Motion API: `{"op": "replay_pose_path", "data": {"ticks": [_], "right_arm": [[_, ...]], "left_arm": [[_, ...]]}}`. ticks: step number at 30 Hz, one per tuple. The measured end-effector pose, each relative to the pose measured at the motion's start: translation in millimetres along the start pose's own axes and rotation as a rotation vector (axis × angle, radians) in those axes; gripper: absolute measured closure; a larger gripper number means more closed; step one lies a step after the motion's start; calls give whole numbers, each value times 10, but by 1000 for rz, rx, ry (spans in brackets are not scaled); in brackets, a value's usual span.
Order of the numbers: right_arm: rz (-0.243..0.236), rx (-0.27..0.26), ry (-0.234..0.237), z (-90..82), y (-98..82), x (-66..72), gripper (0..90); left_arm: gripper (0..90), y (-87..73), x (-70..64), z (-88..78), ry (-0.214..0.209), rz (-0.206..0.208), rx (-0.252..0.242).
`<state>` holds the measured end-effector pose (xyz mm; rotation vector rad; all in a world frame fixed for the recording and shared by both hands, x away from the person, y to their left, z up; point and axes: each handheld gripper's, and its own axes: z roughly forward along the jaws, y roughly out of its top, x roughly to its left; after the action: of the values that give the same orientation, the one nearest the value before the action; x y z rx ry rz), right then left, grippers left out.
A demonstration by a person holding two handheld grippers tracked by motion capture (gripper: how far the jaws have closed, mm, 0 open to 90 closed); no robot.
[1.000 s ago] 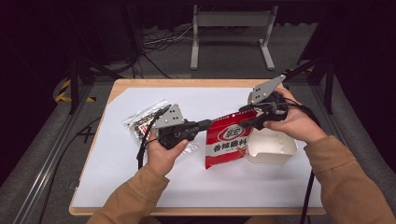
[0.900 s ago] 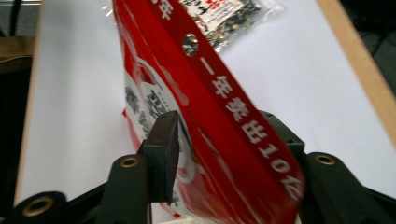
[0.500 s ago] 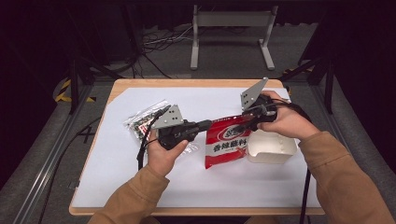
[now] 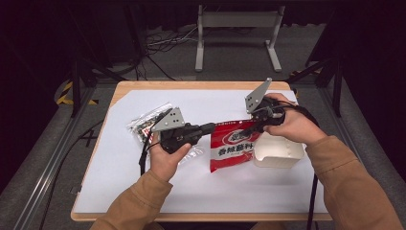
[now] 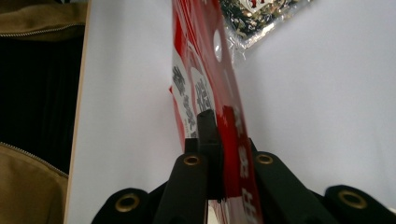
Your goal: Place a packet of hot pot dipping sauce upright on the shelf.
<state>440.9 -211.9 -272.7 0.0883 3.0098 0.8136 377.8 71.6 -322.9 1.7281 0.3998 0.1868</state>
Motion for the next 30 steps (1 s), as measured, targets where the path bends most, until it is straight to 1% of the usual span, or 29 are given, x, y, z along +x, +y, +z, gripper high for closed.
{"op": "replay_pose_path", "data": {"ticks": [2,3,4,5,6,7,8,10,11,12,13,16,18,19,20,22,25,27,30], "right_arm": [[6,-4,7,-9,10,-1,884],[15,-4,18,-12,22,4,885],[18,-5,25,-12,30,8,885],[16,-4,24,-16,41,17,885],[19,-7,29,-24,50,22,885],[24,-17,38,-43,61,27,885],[32,-23,42,-60,68,36,885],[34,-34,38,-107,87,48,886],[33,-36,36,-125,96,51,886],[34,-32,20,-162,115,55,886],[41,-32,20,-183,125,57,886],[48,-28,7,-239,156,57,886],[47,-29,3,-258,165,55,885],[51,-35,-3,-308,188,55,885],[51,-35,-3,-308,188,55,885],[50,-43,-12,-359,217,63,885],[45,-46,-27,-431,265,73,885],[42,-46,-35,-489,292,72,885],[45,-48,-56,-585,299,62,885]], "left_arm": [[899,-15,1,-21,5,-3,-6],[898,-19,4,-31,7,1,-7],[863,-24,-1,-46,18,-8,2],[787,-33,0,-61,36,0,9],[738,-53,3,-86,48,5,20],[741,-66,11,-103,52,11,24],[738,-91,17,-135,59,6,31],[702,-123,28,-177,70,-1,32],[682,-154,43,-219,86,-4,34],[646,-176,52,-243,95,-10,34],[635,-191,61,-262,98,-10,37],[586,-257,86,-335,127,-10,53],[579,-282,94,-359,135,-10,59],[553,-325,96,-403,150,-12,69],[541,-325,96,-403,150,-12,69],[536,-368,93,-443,164,-11,66],[524,-405,105,-466,191,5,93],[511,-429,115,-475,199,6,104],[459,-457,119,-465,214,10,113]]}}
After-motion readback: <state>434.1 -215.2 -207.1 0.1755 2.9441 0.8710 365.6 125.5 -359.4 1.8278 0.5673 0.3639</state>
